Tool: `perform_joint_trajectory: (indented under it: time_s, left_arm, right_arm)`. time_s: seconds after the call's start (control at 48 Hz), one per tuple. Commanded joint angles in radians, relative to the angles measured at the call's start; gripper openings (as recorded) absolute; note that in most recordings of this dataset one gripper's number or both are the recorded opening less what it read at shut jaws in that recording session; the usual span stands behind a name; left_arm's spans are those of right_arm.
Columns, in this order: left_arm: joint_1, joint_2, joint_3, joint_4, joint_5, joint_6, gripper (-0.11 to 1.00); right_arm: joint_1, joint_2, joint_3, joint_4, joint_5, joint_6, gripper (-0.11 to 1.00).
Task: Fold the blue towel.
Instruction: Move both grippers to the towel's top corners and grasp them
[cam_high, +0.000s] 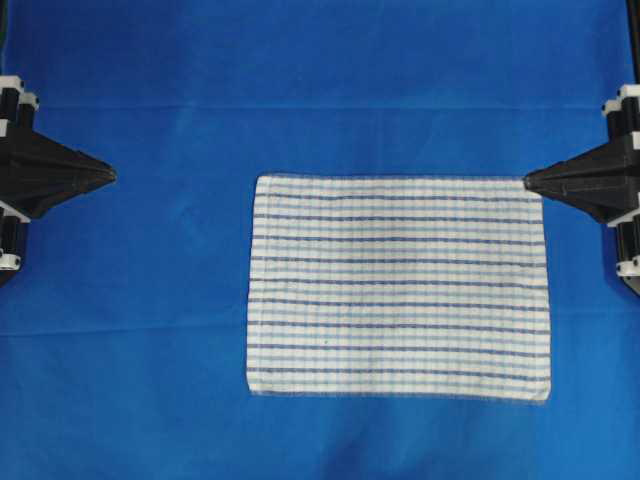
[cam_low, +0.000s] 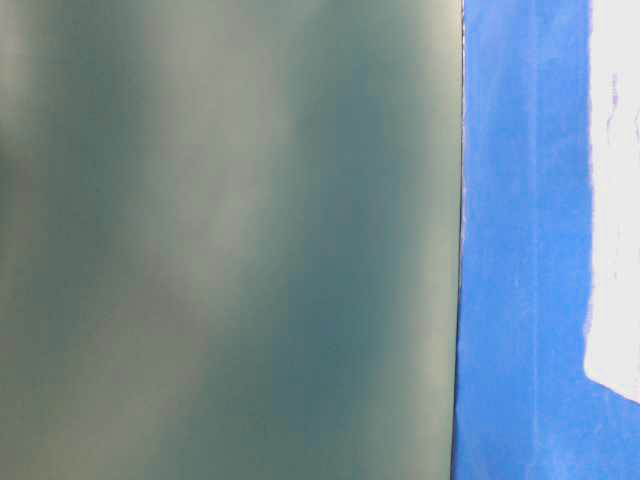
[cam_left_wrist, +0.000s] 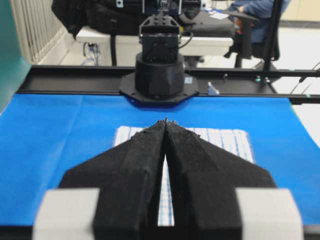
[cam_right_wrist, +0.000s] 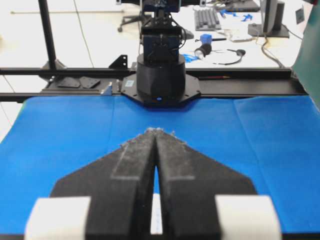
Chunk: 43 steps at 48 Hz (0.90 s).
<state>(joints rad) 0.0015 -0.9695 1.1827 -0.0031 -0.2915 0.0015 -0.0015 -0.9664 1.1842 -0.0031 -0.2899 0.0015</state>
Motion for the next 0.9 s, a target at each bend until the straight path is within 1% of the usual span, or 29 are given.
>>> perform_joint_trajectory:
  time_s: [0.0,0.062,0.125,0.271,0.437,0.583,0.625,0.687,0.77,0.812,0.874]
  left_arm:
    - [0.002,0.041,-0.028,-0.021,-0.011,-0.009,-0.01]
    - [0.000,0.071,-0.035,-0.021,-0.017,-0.009,-0.01]
    - [0.003,0.104,-0.046,-0.023,-0.026,-0.009,-0.01]
    - [0.028,0.201,-0.071,-0.025,-0.058,-0.009,-0.01]
    - [0.060,0.333,-0.103,-0.026,-0.075,-0.011,0.00]
    - [0.083,0.451,-0.152,-0.028,-0.058,-0.028,0.00]
    - [0.092,0.492,-0.172,-0.028,-0.048,-0.038,0.03]
    - [0.104,0.545,-0.198,-0.028,-0.026,-0.052,0.14]
    - [0.124,0.618,-0.229,-0.028,0.021,-0.072,0.39]
    - [0.132,0.647,-0.242,-0.028,0.043,-0.078,0.52]
    - [0.140,0.690,-0.259,-0.028,0.081,-0.084,0.70]
  right_arm:
    - [0.003,0.008,-0.032,0.002,0.000,0.005,0.00]
    - [0.002,0.008,-0.040,0.003,0.043,0.006,0.00]
    - [-0.006,0.005,-0.061,0.006,0.130,0.015,0.00]
    - [-0.023,0.003,-0.084,0.008,0.299,0.061,0.00]
    - [-0.077,0.002,-0.081,0.008,0.474,0.141,0.00]
    - [-0.143,0.023,-0.074,0.008,0.607,0.192,0.00]
    - [-0.163,0.032,-0.071,0.008,0.635,0.201,0.00]
    - [-0.201,0.057,-0.063,0.005,0.676,0.218,0.00]
    - [-0.241,0.094,-0.052,0.003,0.721,0.230,0.03]
    - [-0.256,0.115,-0.046,0.002,0.741,0.230,0.11]
    - [-0.279,0.155,-0.035,0.000,0.764,0.232,0.28]
